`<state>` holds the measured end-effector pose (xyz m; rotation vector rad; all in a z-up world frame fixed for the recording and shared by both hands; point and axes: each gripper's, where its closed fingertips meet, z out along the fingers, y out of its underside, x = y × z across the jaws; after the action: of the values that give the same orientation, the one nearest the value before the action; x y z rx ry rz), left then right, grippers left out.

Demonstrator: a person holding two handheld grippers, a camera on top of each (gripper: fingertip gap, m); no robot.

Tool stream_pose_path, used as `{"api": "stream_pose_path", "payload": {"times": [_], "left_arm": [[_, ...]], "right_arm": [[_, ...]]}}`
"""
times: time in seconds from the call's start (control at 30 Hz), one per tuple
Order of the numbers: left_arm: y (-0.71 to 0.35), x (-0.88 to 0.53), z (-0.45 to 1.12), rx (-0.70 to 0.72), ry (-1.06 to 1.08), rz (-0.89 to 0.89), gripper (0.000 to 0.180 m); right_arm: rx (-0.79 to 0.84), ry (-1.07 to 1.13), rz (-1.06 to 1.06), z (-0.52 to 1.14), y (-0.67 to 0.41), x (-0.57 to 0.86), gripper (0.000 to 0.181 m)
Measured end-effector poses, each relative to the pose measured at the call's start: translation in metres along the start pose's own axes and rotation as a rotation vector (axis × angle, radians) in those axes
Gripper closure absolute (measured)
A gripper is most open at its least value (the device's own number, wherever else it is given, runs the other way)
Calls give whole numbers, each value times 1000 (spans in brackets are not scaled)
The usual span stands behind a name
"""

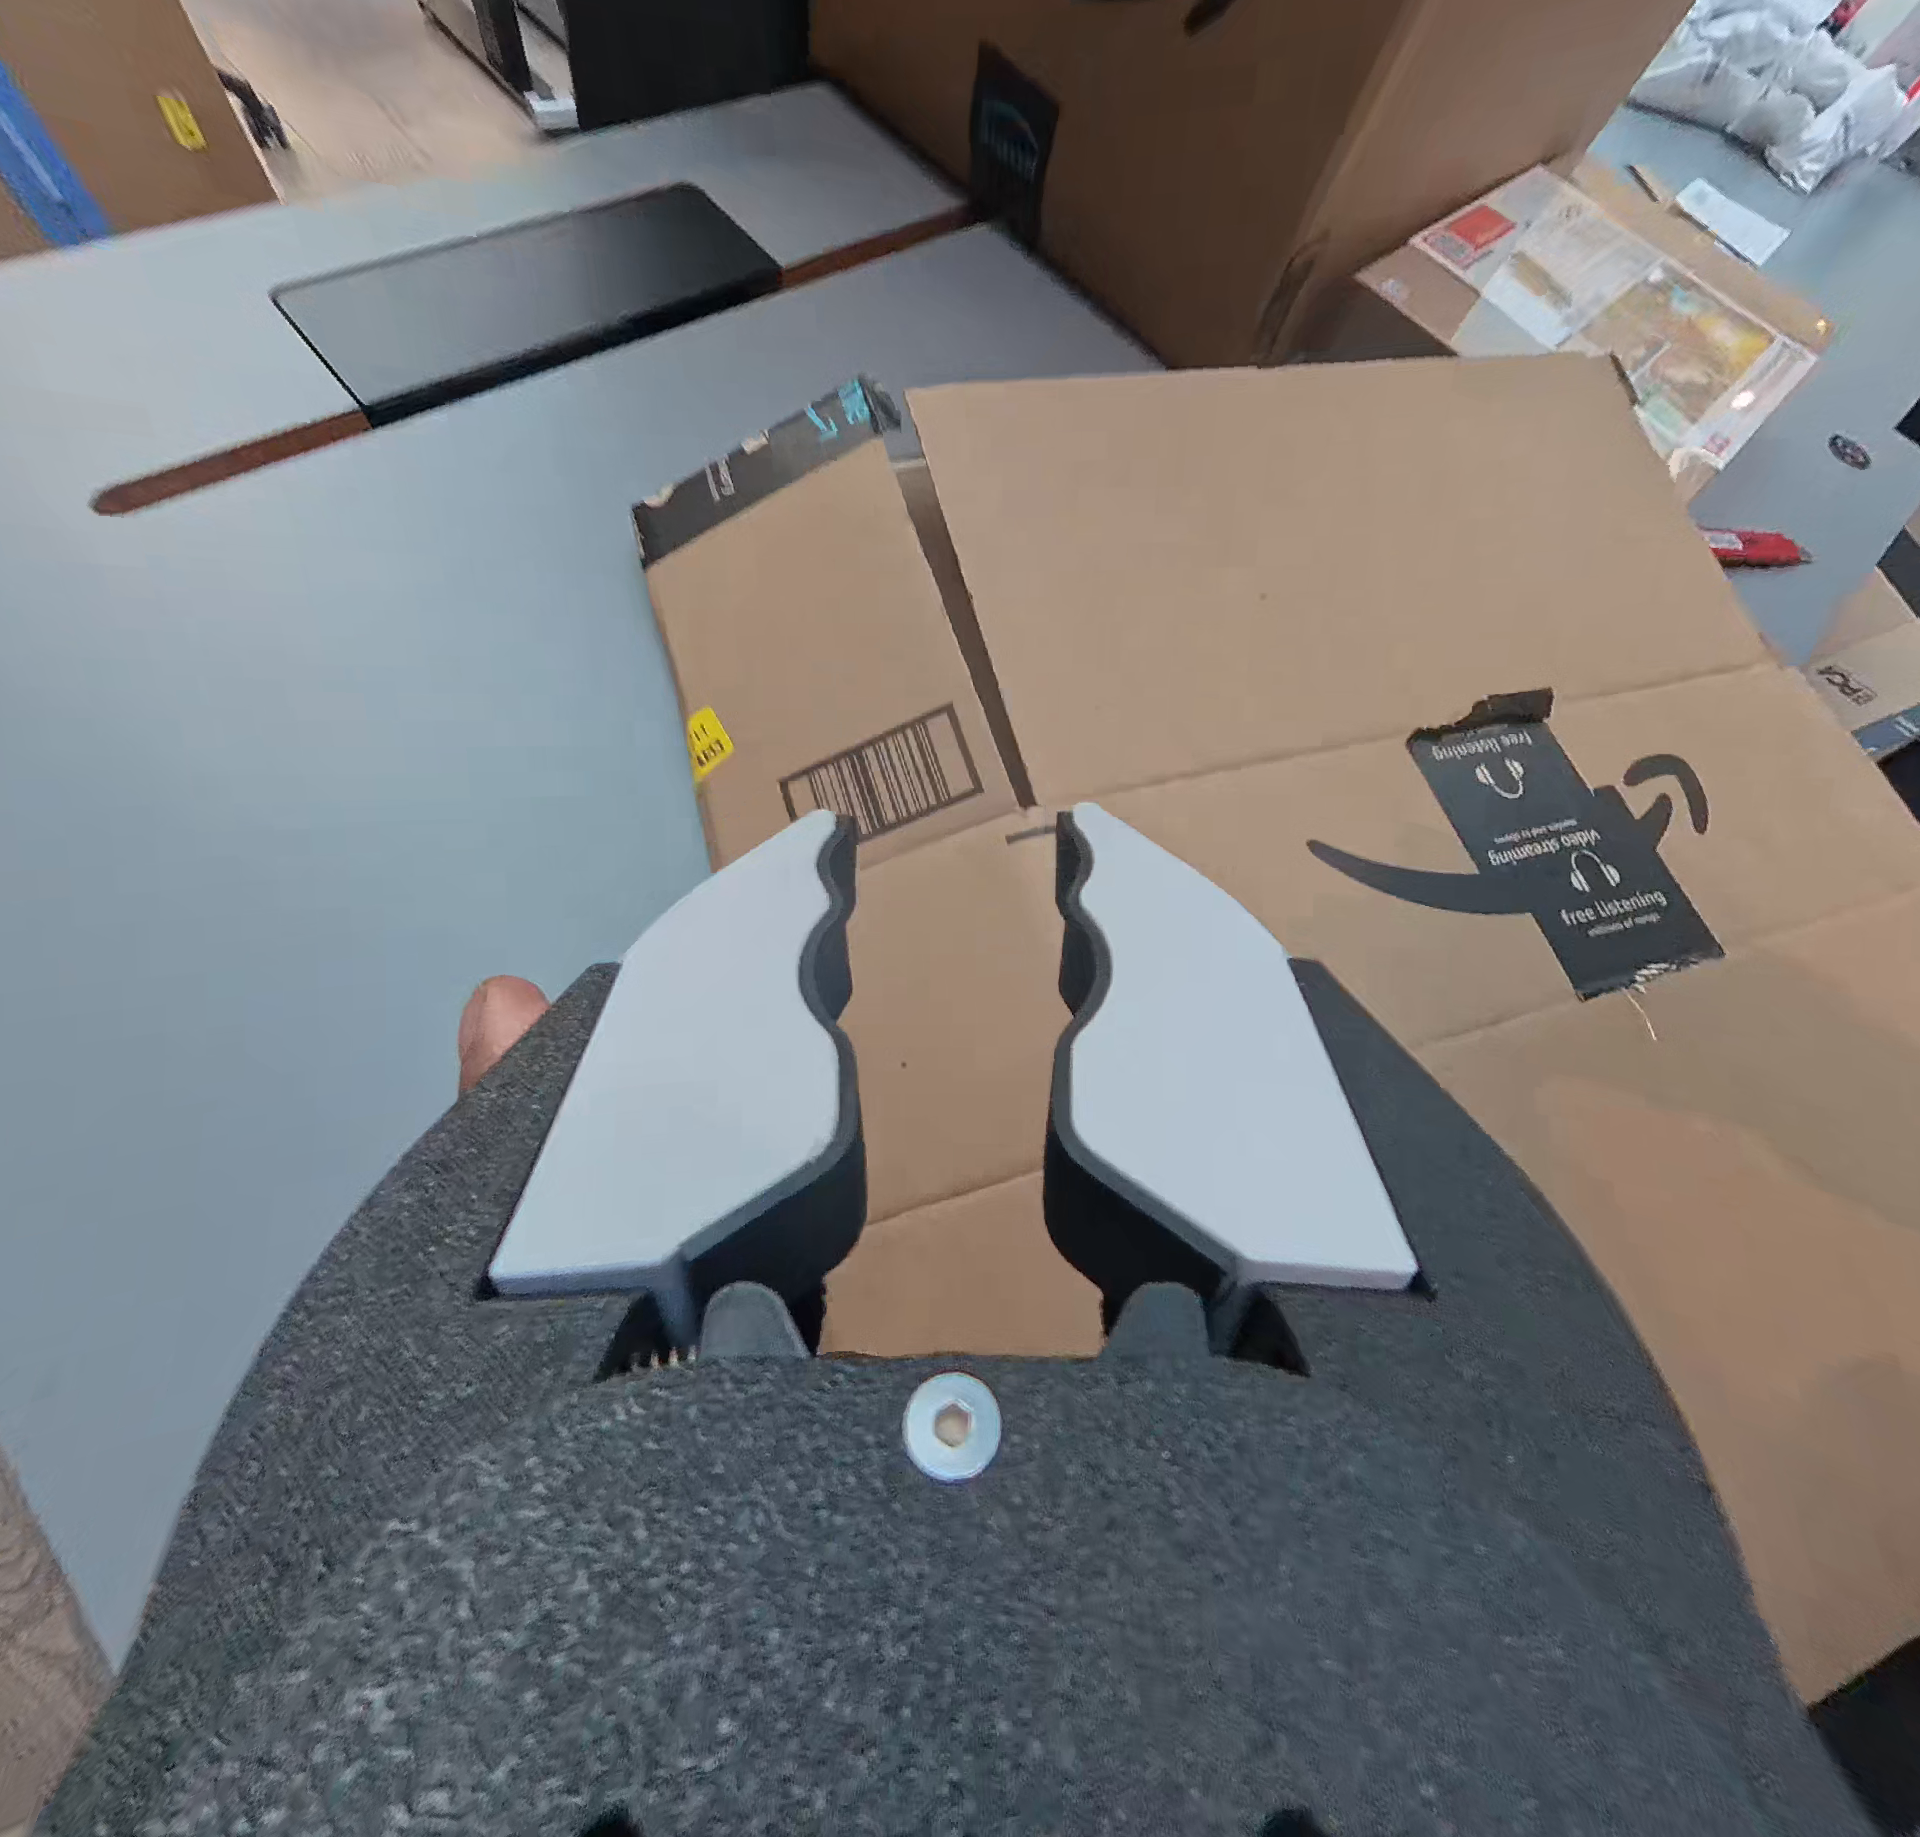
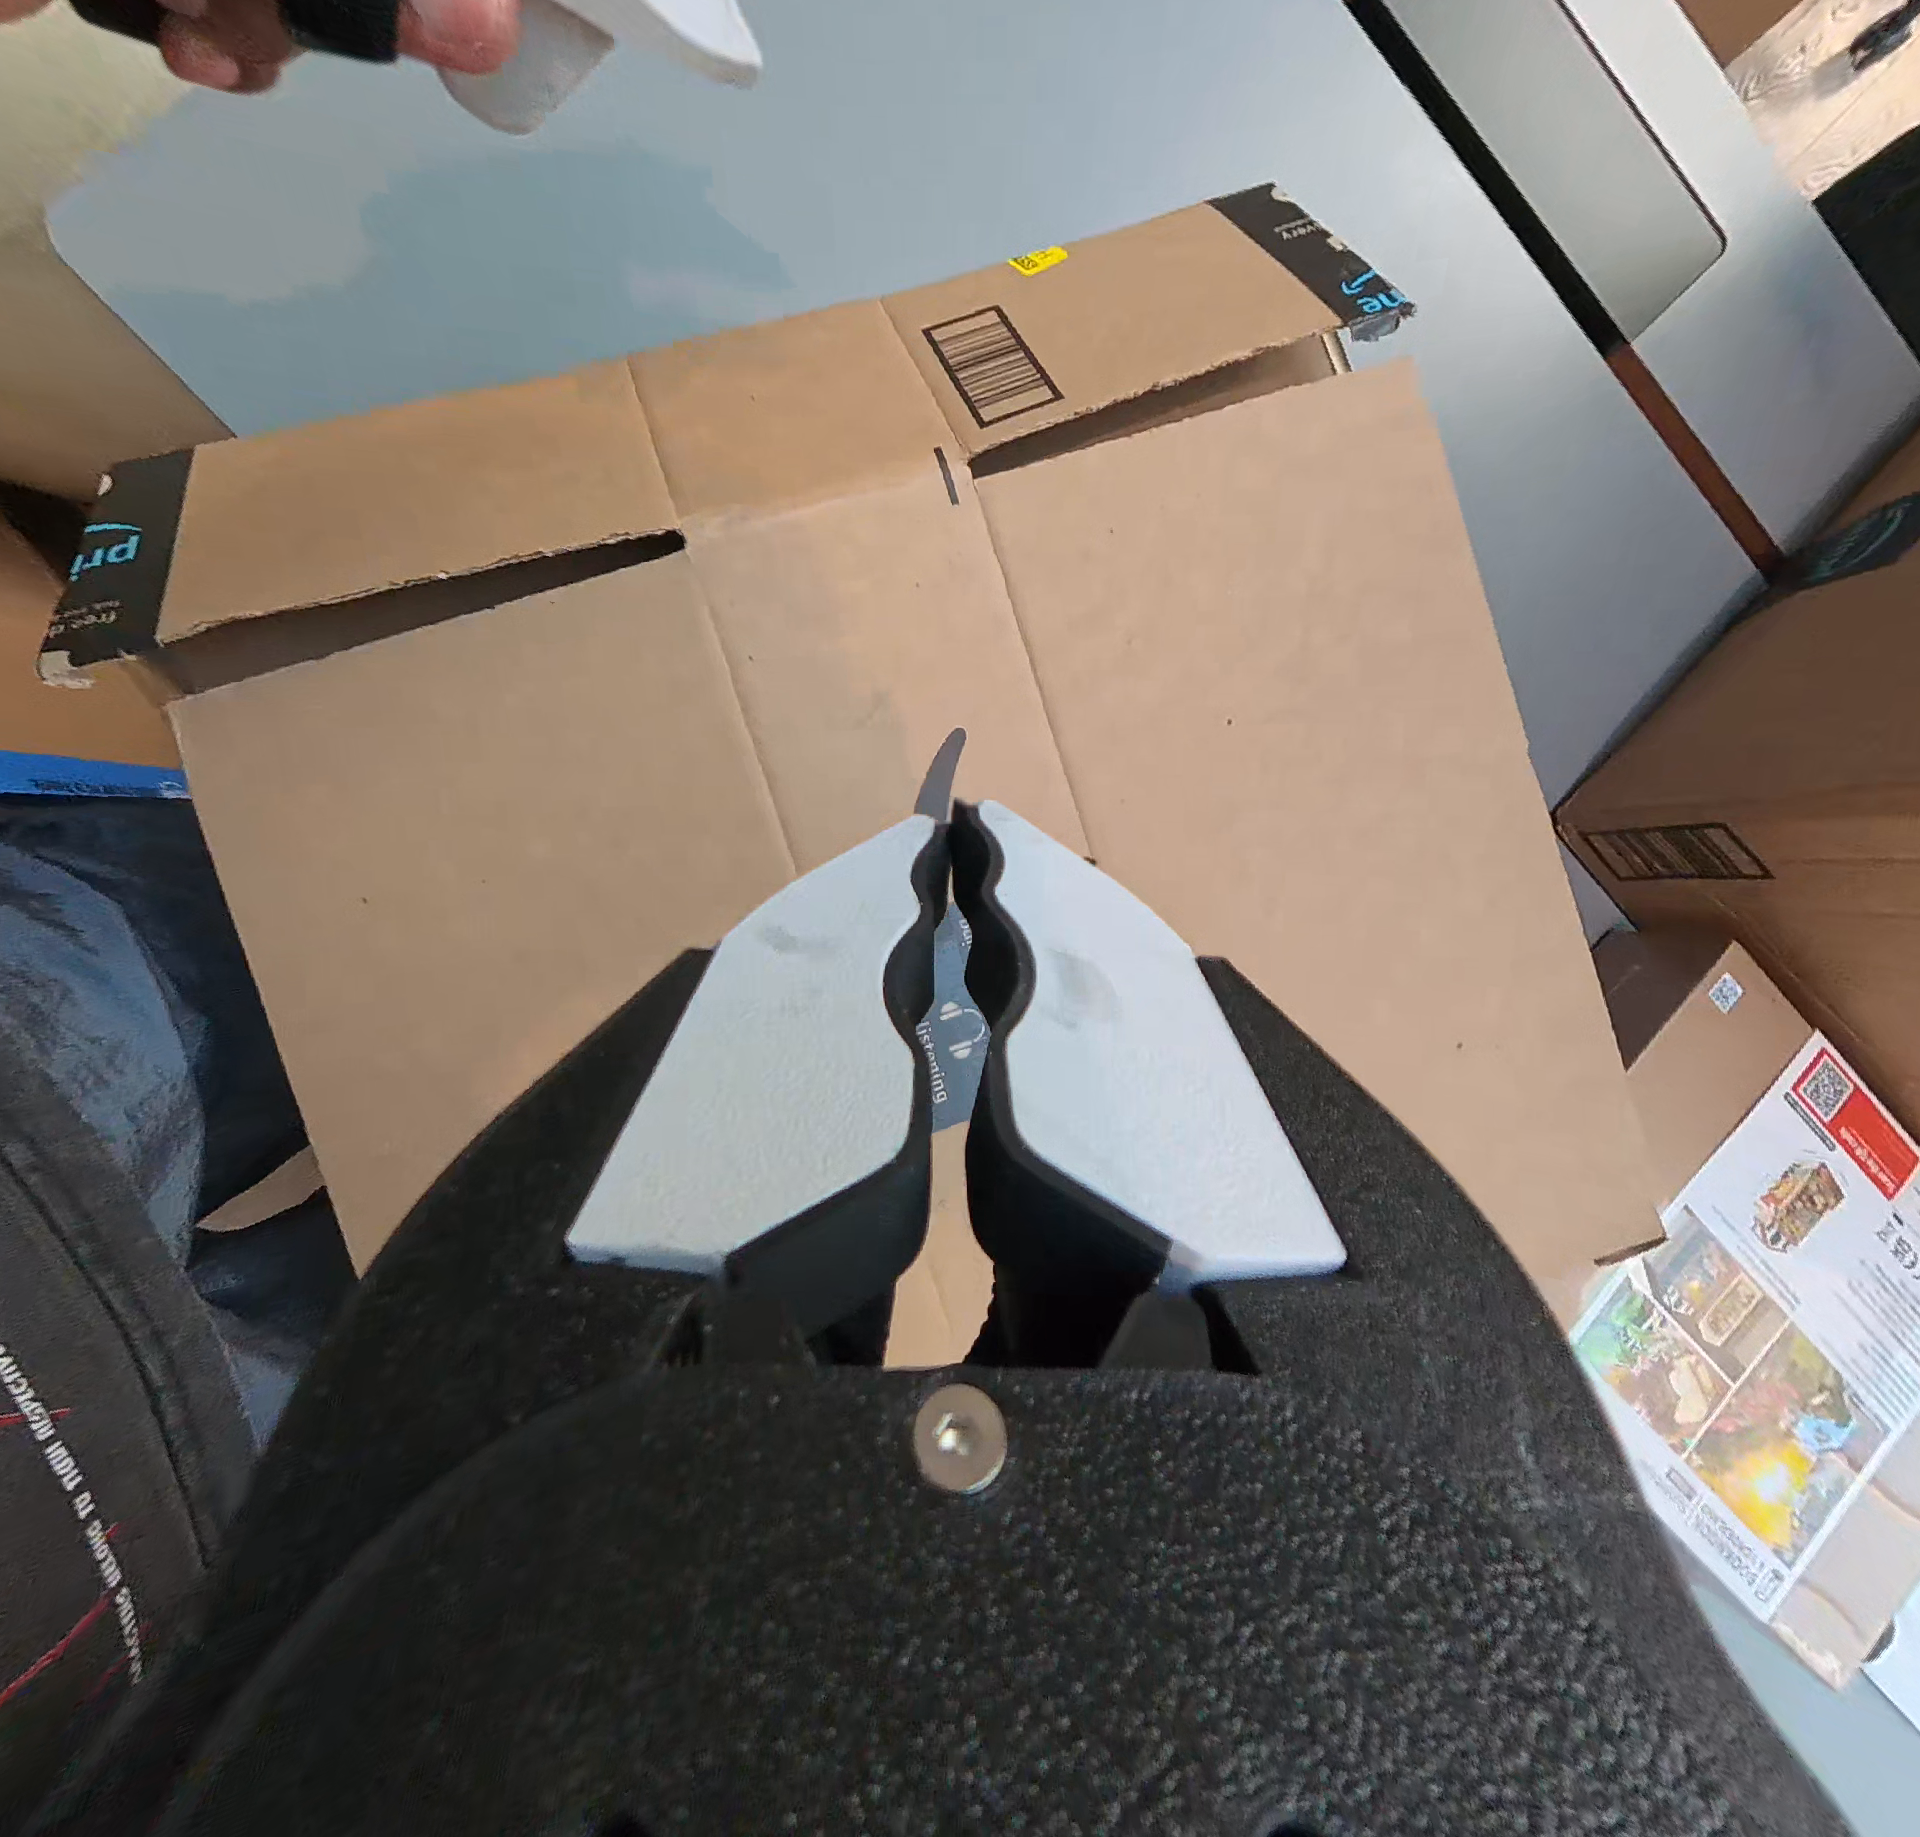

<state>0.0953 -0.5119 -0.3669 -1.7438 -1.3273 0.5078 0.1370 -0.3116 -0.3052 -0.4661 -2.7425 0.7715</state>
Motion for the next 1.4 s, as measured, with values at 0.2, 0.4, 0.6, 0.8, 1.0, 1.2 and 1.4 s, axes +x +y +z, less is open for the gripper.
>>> {"api": "stream_pose_path", "payload": {"times": [0.2,0.4,0.6,0.8,1.0,1.2,1.4], "left_arm": [[46,13,26,-133,72,-113,138],[78,35,43,-260,98,-169,138],[145,52,59,-516,26,-33,140],[150,52,63,-553,2,-51,141],[152,53,64,-618,22,-29,142],[151,54,63,-659,32,-38,142],[154,51,60,-688,26,-41,137]], "right_arm": [[-59,40,29,4,16,11,180],[-135,68,107,9,48,21,178],[-283,184,616,-7,207,59,139],[-235,34,1090,-9,322,47,101],[-161,-192,1192,26,337,39,92],[-75,-475,1283,53,320,23,106],[-13,-580,1262,50,298,20,138]]}}
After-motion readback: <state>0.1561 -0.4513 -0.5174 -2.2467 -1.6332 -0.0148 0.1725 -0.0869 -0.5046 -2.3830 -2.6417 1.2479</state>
